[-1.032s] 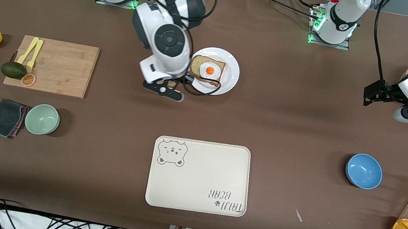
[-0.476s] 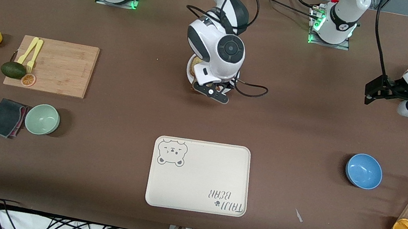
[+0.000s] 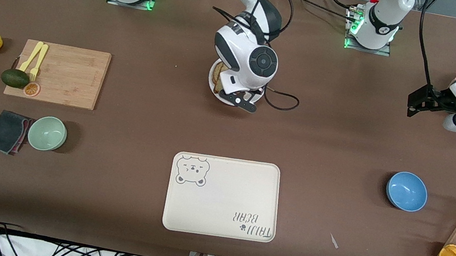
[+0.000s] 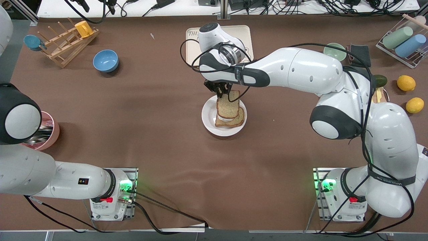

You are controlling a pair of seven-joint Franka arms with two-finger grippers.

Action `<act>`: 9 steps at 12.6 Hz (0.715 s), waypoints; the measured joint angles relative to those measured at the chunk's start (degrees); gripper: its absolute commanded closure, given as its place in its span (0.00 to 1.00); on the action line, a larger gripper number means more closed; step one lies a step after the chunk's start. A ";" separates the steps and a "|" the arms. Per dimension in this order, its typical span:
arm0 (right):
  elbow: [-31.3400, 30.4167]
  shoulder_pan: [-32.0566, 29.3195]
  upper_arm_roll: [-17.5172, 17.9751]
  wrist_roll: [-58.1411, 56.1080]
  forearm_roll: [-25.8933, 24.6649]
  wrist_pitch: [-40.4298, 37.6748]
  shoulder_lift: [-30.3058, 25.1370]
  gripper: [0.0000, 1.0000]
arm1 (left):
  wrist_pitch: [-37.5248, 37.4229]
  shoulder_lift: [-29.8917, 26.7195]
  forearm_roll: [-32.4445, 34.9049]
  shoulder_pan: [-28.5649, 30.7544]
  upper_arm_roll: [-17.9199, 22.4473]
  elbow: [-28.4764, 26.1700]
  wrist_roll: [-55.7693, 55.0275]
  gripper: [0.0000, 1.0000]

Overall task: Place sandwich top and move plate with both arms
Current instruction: 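Lower the bread onto the egg toast and open the right gripper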

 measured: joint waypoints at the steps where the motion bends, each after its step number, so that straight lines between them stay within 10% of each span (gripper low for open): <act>1: 0.03 0.55 0.01 0.28 0.00 -0.72 0.01 1.00 | -0.09 0.11 0.00 0.07 0.06 0.00 0.00 0.00; 9: -1.00 1.10 -0.04 0.66 0.00 -1.45 1.21 1.00 | -0.75 0.22 0.00 0.30 -0.15 0.18 0.00 0.00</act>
